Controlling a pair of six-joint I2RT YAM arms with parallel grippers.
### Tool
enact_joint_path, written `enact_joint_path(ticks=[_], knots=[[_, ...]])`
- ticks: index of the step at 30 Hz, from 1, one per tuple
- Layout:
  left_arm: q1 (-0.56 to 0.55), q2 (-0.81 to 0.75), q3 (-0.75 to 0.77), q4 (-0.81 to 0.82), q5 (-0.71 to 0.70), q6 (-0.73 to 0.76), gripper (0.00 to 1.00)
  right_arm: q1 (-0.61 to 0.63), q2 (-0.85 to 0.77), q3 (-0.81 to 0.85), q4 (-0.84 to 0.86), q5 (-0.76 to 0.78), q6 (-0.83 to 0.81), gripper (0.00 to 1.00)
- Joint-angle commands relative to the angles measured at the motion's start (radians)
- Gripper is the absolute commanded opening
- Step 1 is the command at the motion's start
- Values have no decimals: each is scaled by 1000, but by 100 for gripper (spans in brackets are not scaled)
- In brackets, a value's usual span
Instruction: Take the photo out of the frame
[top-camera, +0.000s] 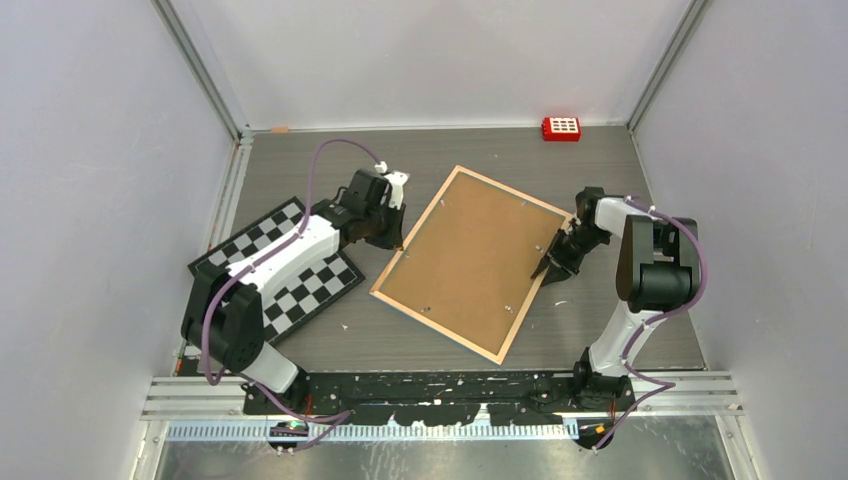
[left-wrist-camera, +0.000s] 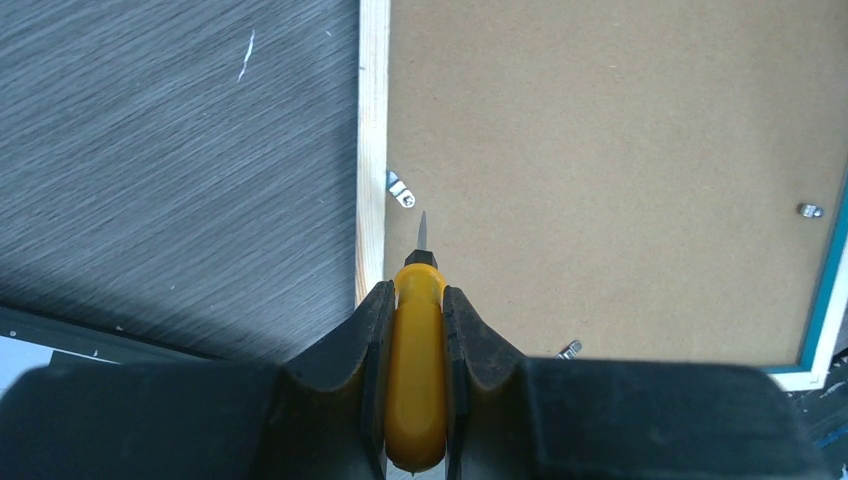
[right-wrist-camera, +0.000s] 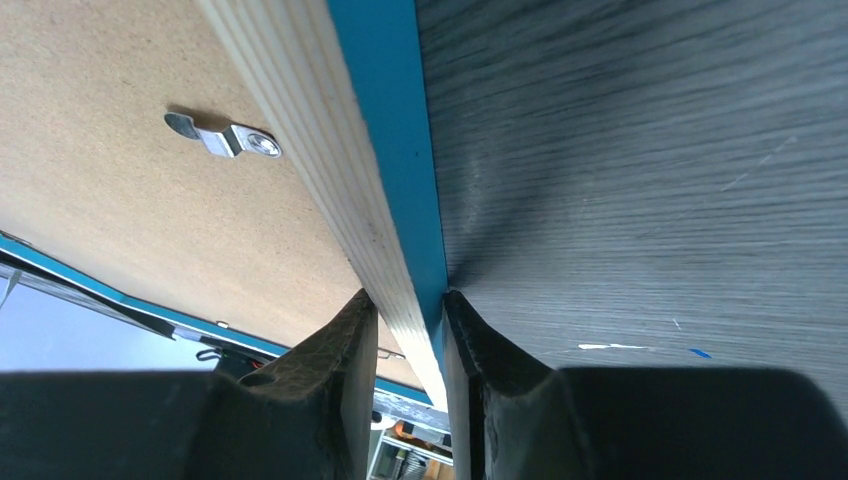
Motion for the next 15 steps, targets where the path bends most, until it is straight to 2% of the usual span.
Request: enact_joint_path(ticks=[1,15], knots=[[0,30,38,48,-40,-1,0,14,3,-24,112,65,25,17],[-1,97,79,51,-116,5,0,14,11,-13,99,94,8,14]])
